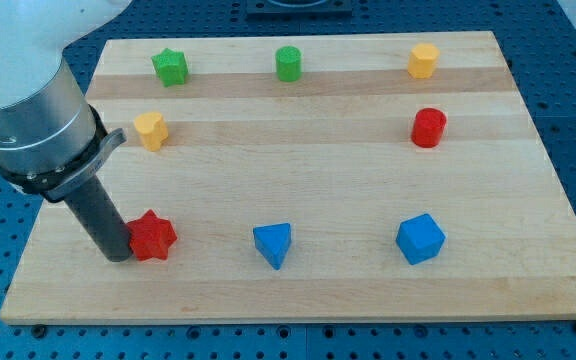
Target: Push the triangle slightly to the right
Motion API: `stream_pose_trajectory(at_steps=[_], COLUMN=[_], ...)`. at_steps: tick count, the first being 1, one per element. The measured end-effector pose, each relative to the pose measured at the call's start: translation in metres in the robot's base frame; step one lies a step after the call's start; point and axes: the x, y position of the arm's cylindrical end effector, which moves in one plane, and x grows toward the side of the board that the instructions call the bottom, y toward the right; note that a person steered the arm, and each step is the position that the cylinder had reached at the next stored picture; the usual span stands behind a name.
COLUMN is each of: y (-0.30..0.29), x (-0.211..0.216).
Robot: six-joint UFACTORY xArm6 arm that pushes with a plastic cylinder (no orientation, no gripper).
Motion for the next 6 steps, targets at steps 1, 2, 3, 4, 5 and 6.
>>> stream_pose_trajectory(at_steps=[1,2,3,4,5,6], y=[0.021,0.064,0.132,0.173,0.175,0.15], x=[0.0,0.0,0.0,0.0,0.0,0.024])
